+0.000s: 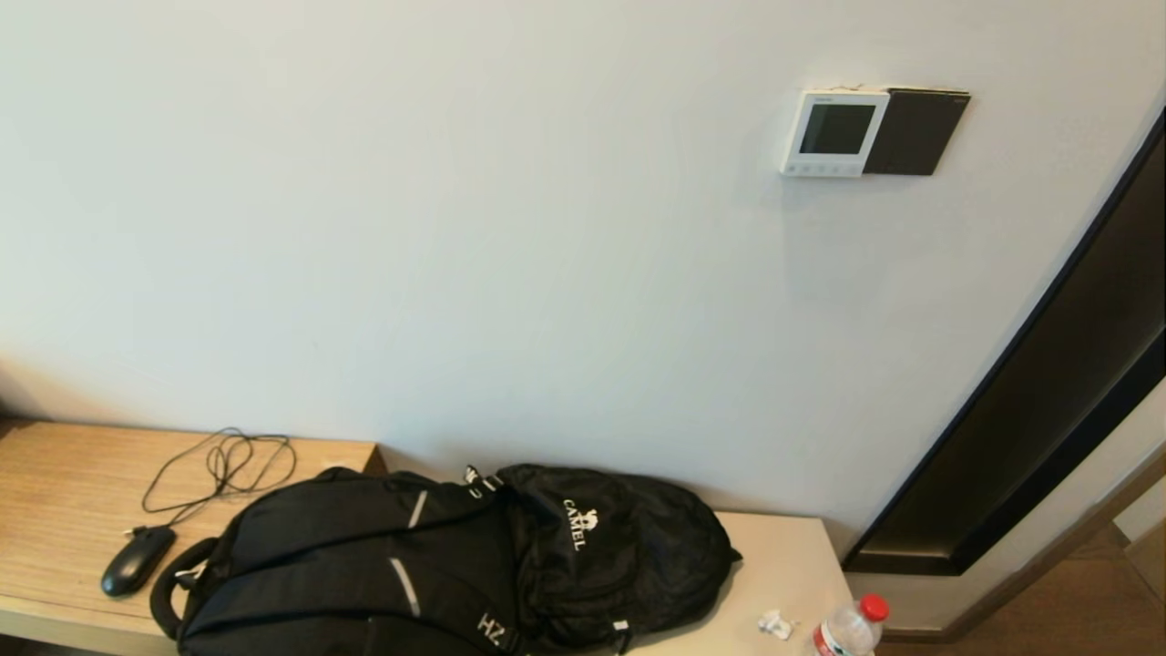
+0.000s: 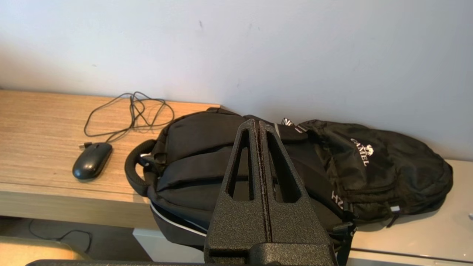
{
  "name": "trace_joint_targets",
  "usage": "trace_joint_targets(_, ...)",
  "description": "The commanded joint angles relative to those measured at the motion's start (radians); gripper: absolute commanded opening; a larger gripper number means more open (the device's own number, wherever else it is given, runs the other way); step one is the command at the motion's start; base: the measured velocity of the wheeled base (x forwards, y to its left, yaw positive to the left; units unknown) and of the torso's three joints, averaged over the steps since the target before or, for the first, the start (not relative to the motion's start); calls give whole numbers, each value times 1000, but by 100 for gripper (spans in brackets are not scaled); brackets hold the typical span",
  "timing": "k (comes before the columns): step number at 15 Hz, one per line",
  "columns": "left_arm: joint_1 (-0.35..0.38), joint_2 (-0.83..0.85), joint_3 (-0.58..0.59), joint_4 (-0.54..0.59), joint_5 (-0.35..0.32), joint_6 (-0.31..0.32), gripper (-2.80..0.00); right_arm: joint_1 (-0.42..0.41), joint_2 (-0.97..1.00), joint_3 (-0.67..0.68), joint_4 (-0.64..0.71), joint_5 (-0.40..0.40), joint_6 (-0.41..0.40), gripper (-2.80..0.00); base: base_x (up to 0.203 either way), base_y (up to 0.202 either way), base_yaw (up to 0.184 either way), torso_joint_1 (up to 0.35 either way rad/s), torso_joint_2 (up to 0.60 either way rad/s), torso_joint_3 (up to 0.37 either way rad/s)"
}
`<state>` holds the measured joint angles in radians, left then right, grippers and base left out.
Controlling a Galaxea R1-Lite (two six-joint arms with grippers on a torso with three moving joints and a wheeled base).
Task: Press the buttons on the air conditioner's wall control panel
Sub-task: Turn on the central air conditioner
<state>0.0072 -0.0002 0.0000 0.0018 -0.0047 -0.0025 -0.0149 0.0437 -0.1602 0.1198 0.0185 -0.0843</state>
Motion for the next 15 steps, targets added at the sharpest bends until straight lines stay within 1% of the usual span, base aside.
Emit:
trace_joint_targets(1,0,0,0,0,0,-1,-280,1,141,-90,-24,0,-1,-280,0,0,0,0,0,0)
trace_joint_targets(4,0,0,0,0,0,-1,-280,0,380,-217,-121,1,-1,-280,0,0,0,0,0,0)
trace_joint_targets(7,0,-1,0,1,0,3,-280,1,685,-358,-271,1,5,-280,0,0,0,0,0,0)
trace_joint_targets(10,0,-1,0,1,0,3,-280,10,984,-579,-371,-2,13,-280,0,0,0,0,0,0)
trace_joint_targets(12,-3,-1,0,1,0,6,-280,16,1153,-724,-419,-28,11,-280,0,0,0,0,0,0)
trace_joint_targets(15,-3,-1,0,1,0,4,-280,63,1372,-883,-518,-78,-1,-280,0,0,0,0,0,0)
